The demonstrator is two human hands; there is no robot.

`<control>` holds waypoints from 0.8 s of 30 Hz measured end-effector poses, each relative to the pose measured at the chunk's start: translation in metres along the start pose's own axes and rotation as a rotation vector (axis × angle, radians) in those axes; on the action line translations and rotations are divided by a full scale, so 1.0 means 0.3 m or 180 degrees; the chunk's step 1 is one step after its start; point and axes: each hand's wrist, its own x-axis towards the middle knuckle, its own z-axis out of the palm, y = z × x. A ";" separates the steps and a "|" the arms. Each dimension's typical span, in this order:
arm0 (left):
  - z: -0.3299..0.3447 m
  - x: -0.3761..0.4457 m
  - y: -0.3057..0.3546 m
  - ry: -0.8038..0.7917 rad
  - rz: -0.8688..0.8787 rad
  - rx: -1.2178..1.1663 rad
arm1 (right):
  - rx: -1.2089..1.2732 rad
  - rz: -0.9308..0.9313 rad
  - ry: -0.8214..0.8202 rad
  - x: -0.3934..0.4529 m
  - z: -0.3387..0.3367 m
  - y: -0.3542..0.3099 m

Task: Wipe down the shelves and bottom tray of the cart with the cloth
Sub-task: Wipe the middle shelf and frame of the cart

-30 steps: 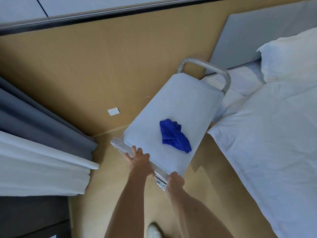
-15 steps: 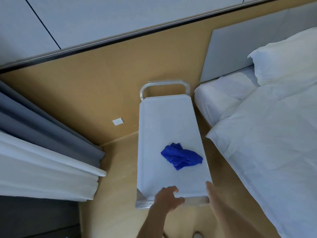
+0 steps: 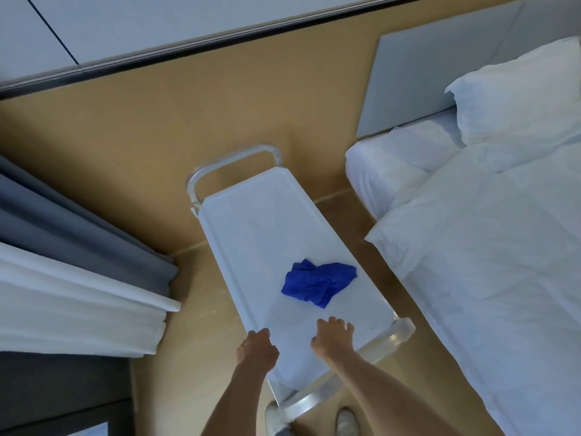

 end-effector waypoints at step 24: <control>0.083 0.458 -0.036 0.0183 0.0006 0.1227 | -0.0412 0.0800 -0.0584 0.270 0.158 -0.073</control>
